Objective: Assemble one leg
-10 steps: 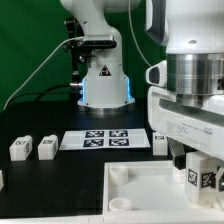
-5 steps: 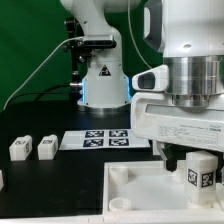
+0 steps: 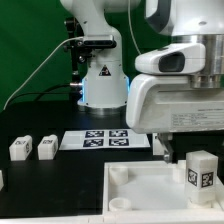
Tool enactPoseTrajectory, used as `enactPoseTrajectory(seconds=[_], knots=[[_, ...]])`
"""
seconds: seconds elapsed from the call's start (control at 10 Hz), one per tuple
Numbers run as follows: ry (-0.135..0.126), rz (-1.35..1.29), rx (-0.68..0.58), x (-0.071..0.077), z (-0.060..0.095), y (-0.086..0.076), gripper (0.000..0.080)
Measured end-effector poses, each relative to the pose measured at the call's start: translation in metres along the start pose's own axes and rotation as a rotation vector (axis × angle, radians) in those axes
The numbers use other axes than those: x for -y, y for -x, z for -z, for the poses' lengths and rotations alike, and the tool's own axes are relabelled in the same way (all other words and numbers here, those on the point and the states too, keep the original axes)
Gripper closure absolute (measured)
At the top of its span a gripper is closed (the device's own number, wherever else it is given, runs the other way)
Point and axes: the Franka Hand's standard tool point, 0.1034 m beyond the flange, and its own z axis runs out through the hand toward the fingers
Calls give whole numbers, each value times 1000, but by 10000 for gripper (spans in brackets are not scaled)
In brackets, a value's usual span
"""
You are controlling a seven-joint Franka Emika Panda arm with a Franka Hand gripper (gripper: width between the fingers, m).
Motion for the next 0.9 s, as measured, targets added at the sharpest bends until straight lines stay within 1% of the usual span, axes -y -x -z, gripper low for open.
enactPoseTrajectory(seconds=[0.1,0.2,0.3,0.4,0.5,0.6,0.9], knots=[[2,61,1,-11,-1,0,151],[4,48,2,-13,-2,0,151],[4,3,2,-12,-2,0,277],[4,-17,2,-12,-2,0,277],[0,-115,2,-11,-2,0,427],[-3,-230,2,-10,-2,0,499],[-9,-546,4,-8,-2,-1,499]])
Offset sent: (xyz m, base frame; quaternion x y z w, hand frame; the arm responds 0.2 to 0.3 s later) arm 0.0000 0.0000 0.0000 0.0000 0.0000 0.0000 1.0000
